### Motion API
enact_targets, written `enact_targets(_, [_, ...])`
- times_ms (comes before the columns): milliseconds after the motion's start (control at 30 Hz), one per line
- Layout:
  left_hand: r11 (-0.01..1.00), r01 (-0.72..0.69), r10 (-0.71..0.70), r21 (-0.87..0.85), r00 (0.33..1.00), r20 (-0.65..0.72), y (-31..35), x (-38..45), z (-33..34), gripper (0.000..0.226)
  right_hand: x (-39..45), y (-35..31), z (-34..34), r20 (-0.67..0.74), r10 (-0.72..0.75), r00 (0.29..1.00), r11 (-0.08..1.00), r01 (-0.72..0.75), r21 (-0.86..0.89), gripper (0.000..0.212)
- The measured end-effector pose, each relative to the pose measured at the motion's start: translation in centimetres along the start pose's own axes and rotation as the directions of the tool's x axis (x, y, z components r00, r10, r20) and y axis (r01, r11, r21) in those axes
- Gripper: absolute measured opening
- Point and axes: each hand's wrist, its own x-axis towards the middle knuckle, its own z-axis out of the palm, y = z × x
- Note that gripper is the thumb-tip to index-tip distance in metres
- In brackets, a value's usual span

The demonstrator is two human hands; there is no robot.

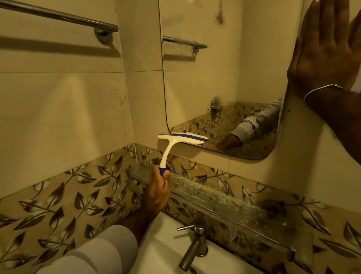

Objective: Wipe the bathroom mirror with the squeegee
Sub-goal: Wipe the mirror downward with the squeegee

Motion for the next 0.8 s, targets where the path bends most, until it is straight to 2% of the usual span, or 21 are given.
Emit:
enact_targets(300, [0.996,0.024,-0.027,0.088,0.999,0.037,-0.1,-1.4,-1.0,0.023,0.4,0.6,1.5,-0.003,0.015,1.000,0.998,-0.015,0.064,0.058])
enact_targets(400, [0.999,0.027,-0.029,0.046,0.999,0.037,-0.4,-1.7,-1.2,0.019,0.3,0.6,1.1,-0.007,0.000,1.000,0.998,0.001,0.066,0.058])
enact_targets(500, [0.999,-0.042,0.043,0.021,0.999,-0.029,-0.1,-1.6,-2.0,0.018,0.3,0.3,0.4,-0.011,-0.033,0.999,0.998,0.033,0.047,0.058])
enact_targets(567, [0.988,-0.117,0.127,0.103,0.988,-0.092,0.6,-1.1,-3.0,0.021,0.6,0.2,0.0,-0.026,-0.048,0.998,0.998,0.050,0.050,0.059])
enact_targets(667, [0.995,-0.090,0.084,-0.046,0.990,-0.110,2.2,0.5,-3.3,0.042,0.2,0.2,-0.3,-0.046,-0.043,0.998,0.998,0.045,0.039,0.059])
enact_targets(700, [0.993,-0.088,0.077,-0.080,0.989,-0.130,2.9,1.5,-3.3,0.041,0.1,0.1,-0.5,-0.062,-0.041,0.997,0.999,0.043,0.029,0.059])
enact_targets(800, [0.981,-0.152,0.137,-0.120,0.983,-0.125,5.3,5.2,-3.7,0.016,0.1,-0.1,-0.5,-0.083,-0.031,0.996,1.000,0.031,0.003,0.061])
